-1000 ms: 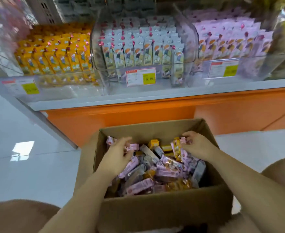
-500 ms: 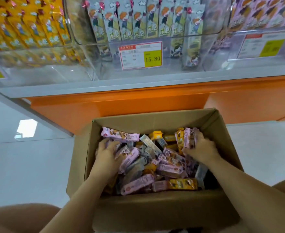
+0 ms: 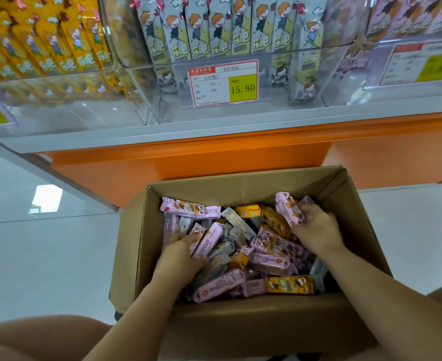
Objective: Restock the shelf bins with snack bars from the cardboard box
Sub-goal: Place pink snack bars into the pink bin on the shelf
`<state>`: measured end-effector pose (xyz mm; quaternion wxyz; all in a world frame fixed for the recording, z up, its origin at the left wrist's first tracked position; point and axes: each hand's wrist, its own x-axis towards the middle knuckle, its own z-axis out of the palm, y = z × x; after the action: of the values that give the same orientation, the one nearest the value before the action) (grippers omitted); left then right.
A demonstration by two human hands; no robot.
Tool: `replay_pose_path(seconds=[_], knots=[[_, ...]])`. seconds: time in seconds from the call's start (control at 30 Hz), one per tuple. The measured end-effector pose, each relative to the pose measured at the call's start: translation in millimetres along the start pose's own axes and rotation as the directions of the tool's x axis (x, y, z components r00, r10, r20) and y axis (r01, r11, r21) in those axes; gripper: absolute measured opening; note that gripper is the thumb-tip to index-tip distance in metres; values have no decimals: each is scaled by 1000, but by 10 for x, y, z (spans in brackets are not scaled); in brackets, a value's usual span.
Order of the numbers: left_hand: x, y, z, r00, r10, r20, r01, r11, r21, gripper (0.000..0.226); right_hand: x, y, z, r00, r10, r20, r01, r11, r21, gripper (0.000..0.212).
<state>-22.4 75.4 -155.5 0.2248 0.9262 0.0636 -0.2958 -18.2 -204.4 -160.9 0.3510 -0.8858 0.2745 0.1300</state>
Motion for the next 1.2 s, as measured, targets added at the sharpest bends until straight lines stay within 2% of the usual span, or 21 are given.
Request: replay_pose_path(seconds=[0.1, 0.17, 0.23, 0.3, 0.37, 0.53, 0.63, 0.7, 0.77, 0.83, 0.9, 1.03, 1.13, 1.2], knots=[[10, 47, 13, 997, 70, 8, -70, 998, -6, 64, -164, -61, 11, 999, 21, -32, -16, 990, 140, 40], [24, 84, 13, 994, 111, -26, -112, 991, -78, 59, -279, -102, 33, 1000, 13, -14, -10, 981, 196, 34], [28, 103, 16, 989, 123, -85, -137, 974, -180, 56, -369, -108, 100, 997, -71, 41, 62, 981, 183, 35], [20, 108, 15, 989, 91, -118, -124, 945, -303, 57, -438, -120, 181, 978, -150, 144, 133, 984, 121, 39], [22, 101, -2, 992, 27, -121, -74, 911, -405, 54, -457, -162, 249, 966, -177, 186, 158, 981, 113, 39], [56, 104, -9, 995, -68, -66, 32, 899, -437, 45, -421, -339, 408, 965, -168, 201, 118, 964, 237, 40], [92, 172, -33, 993, -102, -59, 54, 837, -545, 46, -399, -426, 558, 950, -174, 259, 132, 976, 172, 38], [96, 203, -37, 981, -128, -146, 36, 859, -510, 44, -404, -473, 641, 933, -166, 320, 132, 983, 126, 49], [73, 215, -2, 949, -145, -280, 23, 917, -398, 37, -396, -508, 714, 923, -154, 352, 124, 987, 107, 60], [5, 218, 43, 914, -147, -378, 52, 967, -250, 37, -417, -563, 757, 914, -149, 378, 121, 988, 98, 62], [-41, 195, 68, 890, -171, -422, 81, 972, -223, 44, -433, -603, 791, 924, -136, 356, 116, 990, 78, 62], [-25, 169, 16, 910, -292, -295, 143, 888, -438, 59, -460, -688, 825, 945, -235, 229, 242, 970, -4, 54], [38, 127, -6, 925, -326, -196, 195, 848, -493, 59, -479, -742, 848, 920, -316, 233, 335, 941, -44, 43], [44, 102, -20, 930, -342, -134, 213, 801, -560, 54, -511, -746, 857, 923, -312, 226, 335, 939, -73, 38]])
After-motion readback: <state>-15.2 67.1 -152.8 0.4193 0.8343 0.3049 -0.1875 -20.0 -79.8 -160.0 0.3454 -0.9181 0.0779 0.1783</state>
